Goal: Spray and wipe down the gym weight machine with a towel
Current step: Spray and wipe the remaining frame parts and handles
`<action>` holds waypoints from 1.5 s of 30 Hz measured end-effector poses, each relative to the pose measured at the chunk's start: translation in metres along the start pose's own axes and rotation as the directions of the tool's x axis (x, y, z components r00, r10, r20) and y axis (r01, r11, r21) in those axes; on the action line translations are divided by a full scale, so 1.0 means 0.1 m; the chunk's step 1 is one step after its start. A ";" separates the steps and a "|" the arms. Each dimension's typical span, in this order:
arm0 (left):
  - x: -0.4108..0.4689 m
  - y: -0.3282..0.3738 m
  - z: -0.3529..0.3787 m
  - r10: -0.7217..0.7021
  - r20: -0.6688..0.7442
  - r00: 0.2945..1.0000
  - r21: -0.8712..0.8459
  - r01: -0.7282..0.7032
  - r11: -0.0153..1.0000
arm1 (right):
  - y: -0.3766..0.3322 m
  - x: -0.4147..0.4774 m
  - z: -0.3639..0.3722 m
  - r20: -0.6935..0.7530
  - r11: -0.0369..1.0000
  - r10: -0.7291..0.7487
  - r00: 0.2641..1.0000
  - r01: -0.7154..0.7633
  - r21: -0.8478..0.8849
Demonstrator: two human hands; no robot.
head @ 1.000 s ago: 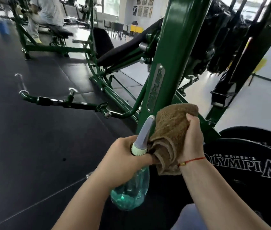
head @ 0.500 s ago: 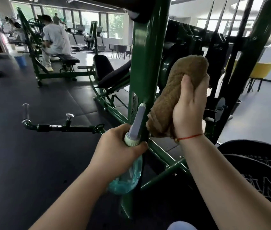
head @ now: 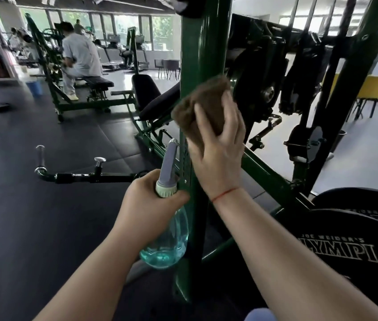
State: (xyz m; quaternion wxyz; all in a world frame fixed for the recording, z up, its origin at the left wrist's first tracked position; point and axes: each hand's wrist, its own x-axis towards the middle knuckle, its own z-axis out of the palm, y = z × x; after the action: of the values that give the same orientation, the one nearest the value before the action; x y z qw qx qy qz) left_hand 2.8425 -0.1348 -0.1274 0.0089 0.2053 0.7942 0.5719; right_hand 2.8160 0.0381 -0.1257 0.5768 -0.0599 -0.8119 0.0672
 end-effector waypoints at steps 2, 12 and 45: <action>-0.02 -0.10 -0.01 -0.035 -0.003 0.999 -0.004 0.035 0.999 | 0.07 -0.47 0.10 0.165 0.991 -0.057 0.985 0.076 -0.114; -0.20 -0.34 -0.12 -0.069 0.039 0.997 0.036 0.067 0.997 | -0.02 -0.63 -0.14 0.103 0.988 -0.152 0.983 0.152 0.014; 0.00 -0.16 0.43 -0.040 -0.037 0.999 -0.085 0.037 0.996 | 0.36 -0.62 0.12 0.132 0.927 -0.004 0.991 -0.046 0.373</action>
State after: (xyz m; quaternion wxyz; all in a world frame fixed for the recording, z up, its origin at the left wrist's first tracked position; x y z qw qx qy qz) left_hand 2.8481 -0.1002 -0.1566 0.0134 0.1785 0.7733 0.6083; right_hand 2.8256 0.0624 -0.1938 0.5224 0.0473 -0.8193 0.2313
